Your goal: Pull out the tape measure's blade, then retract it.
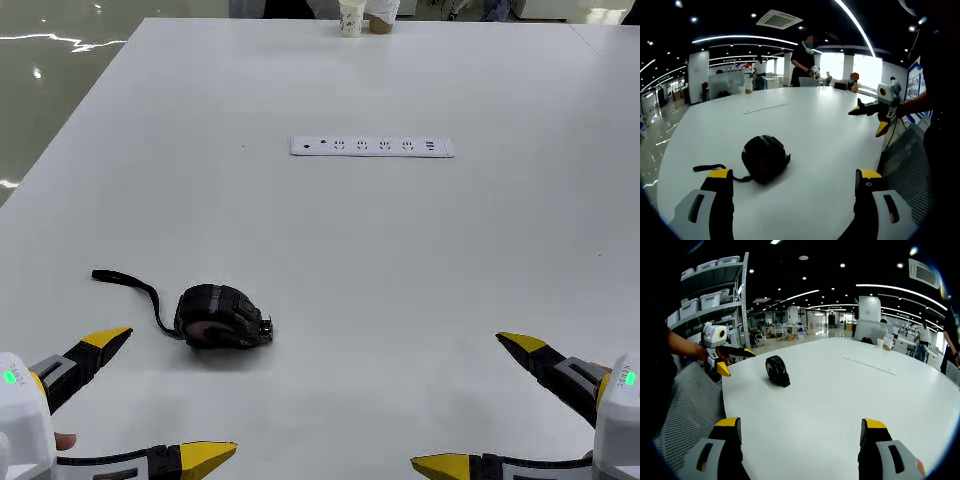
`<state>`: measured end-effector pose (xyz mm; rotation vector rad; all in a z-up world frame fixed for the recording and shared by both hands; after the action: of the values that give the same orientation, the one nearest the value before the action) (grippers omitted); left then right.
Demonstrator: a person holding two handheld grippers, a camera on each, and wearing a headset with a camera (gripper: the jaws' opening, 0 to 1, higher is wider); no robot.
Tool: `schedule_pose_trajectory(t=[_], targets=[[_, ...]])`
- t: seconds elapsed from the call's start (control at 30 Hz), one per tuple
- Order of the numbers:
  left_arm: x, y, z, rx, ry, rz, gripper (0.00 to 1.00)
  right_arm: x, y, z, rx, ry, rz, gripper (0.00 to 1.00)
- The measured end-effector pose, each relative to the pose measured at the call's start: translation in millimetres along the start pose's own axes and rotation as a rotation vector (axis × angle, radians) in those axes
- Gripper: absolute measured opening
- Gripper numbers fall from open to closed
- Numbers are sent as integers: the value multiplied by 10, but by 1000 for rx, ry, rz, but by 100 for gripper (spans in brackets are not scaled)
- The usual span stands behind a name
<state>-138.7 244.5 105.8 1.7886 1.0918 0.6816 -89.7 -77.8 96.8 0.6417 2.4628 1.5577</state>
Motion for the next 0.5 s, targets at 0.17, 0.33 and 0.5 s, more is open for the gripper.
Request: schedule_pose_trajectory(t=[0.17, 0.33, 0.5], targets=[[1, 7, 7, 1, -3, 5, 99, -4, -3, 3, 6, 2, -4, 99], [1, 7, 11, 3, -6, 9, 99, -7, 0, 18, 10, 10, -4, 99], [-6, 9, 25, 13, -16, 21, 99, -16, 16, 38, 7, 14, -12, 99]])
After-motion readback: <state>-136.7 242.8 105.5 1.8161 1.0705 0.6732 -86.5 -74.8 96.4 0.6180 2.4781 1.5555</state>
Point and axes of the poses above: the centre of the closed fingertips' face, and the gripper's own axes: z roughly forward along the fingers, x roughly to its left, y roughly out of its top, the point moved 7 cm from there along -z, roughly backward along the fingers, and after that the axes turned 6 degrees about y, right-handed, at the moved point
